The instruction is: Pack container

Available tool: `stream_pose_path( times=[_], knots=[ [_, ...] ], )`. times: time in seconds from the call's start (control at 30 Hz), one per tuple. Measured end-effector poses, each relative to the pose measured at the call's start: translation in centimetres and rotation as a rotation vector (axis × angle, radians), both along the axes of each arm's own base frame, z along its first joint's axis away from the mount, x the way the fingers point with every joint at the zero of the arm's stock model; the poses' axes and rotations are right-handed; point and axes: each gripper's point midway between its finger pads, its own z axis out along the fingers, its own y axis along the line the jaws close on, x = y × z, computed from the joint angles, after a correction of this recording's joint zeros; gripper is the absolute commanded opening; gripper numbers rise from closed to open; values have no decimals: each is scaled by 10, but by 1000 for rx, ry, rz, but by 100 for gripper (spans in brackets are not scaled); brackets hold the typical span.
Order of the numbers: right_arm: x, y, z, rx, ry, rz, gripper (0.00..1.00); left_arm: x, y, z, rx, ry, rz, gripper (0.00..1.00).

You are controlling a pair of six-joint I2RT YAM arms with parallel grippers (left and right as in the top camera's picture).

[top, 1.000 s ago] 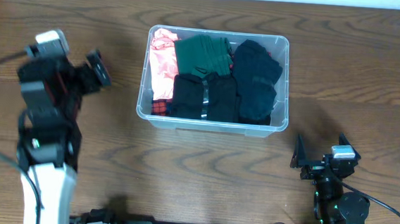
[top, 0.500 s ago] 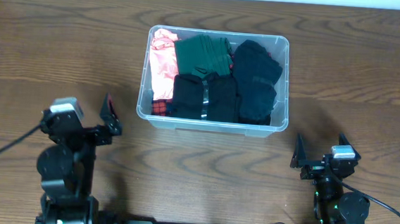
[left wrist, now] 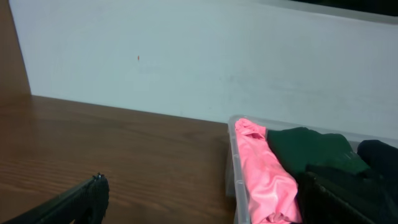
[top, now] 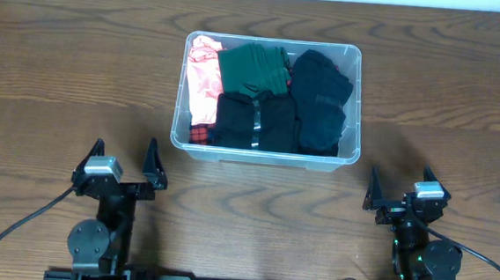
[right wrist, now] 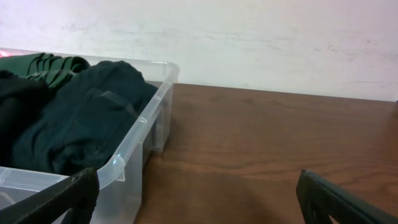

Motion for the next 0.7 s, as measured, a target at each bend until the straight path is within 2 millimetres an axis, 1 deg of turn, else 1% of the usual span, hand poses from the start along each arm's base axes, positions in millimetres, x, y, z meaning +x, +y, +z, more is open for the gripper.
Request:
stream_pose_path(
  times=[0.13, 0.37, 0.53, 0.6, 0.7],
  knots=[
    [0, 0, 0, 0, 0, 0, 99, -3, 0, -3, 1, -25, 0, 98],
    [0, 0, 0, 0, 0, 0, 99, 0, 0, -25, 0, 3, 0, 98],
    [0, 0, 0, 0, 0, 0, 99, 0, 0, -26, 0, 1, 0, 98],
    [0, 0, 0, 0, 0, 0, 99, 1, 0, -32, 0, 13, 0, 98],
    [0, 0, 0, 0, 0, 0, 99, 3, 0, -52, -2, 55, 0, 98]
  ],
)
